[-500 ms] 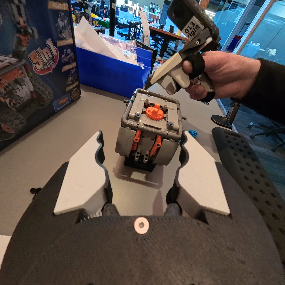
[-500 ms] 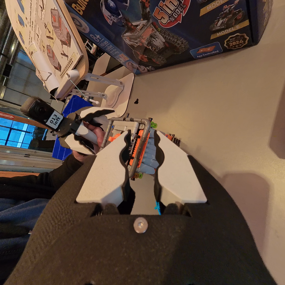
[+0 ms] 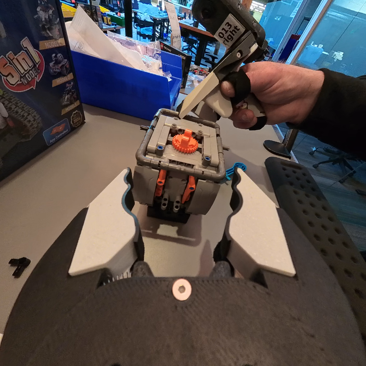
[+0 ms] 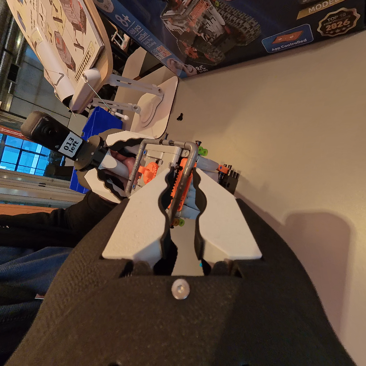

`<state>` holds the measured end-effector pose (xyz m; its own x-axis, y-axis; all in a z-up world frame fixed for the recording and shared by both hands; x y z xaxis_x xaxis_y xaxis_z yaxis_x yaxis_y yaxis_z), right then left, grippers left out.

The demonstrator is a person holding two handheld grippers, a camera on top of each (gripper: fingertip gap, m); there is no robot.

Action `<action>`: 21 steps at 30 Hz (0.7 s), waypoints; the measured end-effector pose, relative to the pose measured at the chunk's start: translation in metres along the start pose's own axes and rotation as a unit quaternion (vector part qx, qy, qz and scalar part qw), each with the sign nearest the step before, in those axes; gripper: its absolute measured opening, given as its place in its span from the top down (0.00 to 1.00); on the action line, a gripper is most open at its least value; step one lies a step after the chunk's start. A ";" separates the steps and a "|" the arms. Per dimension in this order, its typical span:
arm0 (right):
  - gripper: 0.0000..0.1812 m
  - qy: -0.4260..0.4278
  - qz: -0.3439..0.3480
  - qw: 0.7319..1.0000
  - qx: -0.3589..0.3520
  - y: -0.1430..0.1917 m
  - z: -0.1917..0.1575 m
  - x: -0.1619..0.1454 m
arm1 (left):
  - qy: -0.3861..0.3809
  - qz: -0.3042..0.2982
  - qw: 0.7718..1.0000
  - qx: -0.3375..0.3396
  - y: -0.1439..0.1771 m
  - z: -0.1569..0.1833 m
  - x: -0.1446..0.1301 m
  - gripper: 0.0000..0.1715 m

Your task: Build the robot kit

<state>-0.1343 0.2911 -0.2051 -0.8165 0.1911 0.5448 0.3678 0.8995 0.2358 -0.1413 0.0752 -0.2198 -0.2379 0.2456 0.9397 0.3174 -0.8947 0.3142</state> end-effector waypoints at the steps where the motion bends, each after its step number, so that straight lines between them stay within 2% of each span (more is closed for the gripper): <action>1: 0.91 0.001 -0.001 1.000 0.001 0.000 0.000 0.000 | 0.000 0.000 1.000 -0.001 0.000 0.000 0.000 0.43; 7: 0.87 0.014 0.016 1.000 0.019 0.004 0.006 0.011 | -0.004 0.008 1.000 0.008 0.000 -0.002 0.004 0.42; 13: 0.90 0.028 -0.004 0.997 0.069 -0.003 0.016 0.023 | -0.022 -0.006 1.000 0.003 -0.007 0.001 0.007 0.41; 21: 0.95 0.040 -0.034 0.994 0.093 -0.009 0.023 0.023 | -0.031 -0.010 0.999 0.004 -0.019 0.005 0.006 0.43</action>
<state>-0.1668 0.2965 -0.2130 -0.7964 0.1024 0.5961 0.2187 0.9676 0.1259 -0.1444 0.0953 -0.2193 -0.1869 0.2853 0.9400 0.3202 -0.8869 0.3329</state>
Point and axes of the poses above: each gripper's, where its closed fingertips meet, y back along the fingers, x out of its top, z = x × y across the jaws, the point moved 8 cm from there along y, back along the fingers, and after that the axes turned 15 degrees about x, right-handed, at the moved point
